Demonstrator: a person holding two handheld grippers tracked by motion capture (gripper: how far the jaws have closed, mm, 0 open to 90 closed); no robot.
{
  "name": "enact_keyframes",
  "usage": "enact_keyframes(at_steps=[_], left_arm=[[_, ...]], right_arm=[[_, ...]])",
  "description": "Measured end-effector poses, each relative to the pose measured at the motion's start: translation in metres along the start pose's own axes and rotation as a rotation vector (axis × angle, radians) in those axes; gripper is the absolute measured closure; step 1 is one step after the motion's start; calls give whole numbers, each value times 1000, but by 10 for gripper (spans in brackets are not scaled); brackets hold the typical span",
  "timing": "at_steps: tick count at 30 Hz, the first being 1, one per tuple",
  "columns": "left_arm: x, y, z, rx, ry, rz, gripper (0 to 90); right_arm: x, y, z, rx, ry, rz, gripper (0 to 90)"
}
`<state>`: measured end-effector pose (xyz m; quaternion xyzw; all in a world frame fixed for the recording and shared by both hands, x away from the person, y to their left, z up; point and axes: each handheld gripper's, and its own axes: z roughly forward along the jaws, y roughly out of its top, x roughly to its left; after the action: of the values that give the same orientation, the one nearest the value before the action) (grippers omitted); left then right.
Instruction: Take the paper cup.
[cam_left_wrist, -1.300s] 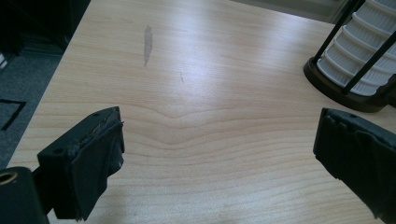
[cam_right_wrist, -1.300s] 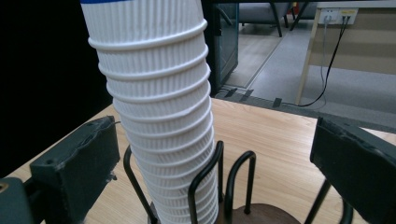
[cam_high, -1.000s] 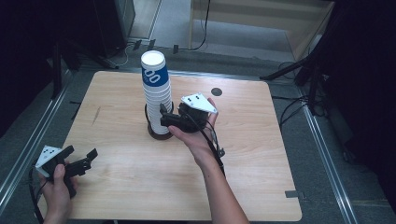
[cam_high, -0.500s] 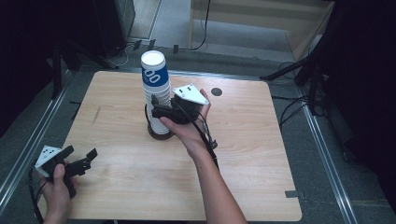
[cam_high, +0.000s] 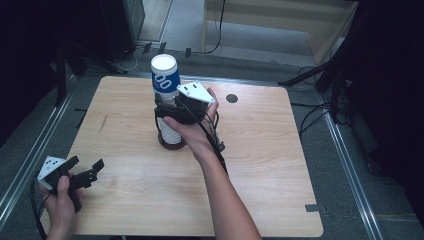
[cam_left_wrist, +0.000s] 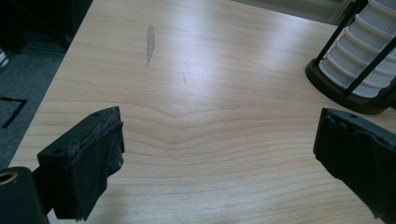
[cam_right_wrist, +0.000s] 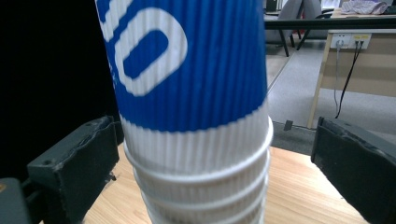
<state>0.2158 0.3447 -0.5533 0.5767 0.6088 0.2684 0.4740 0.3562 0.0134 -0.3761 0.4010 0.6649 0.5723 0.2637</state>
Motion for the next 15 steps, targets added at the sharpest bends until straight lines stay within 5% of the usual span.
enact_keyframes(at_steps=[5, 15], left_arm=[[0, 0, 0, 2, 0, 5, 25], [1, 0, 0, 0, -1, 0, 25]], right_arm=[[6, 6, 9, -4, -7, 6, 8], [18, 14, 26, 9, -74, -73, 51]])
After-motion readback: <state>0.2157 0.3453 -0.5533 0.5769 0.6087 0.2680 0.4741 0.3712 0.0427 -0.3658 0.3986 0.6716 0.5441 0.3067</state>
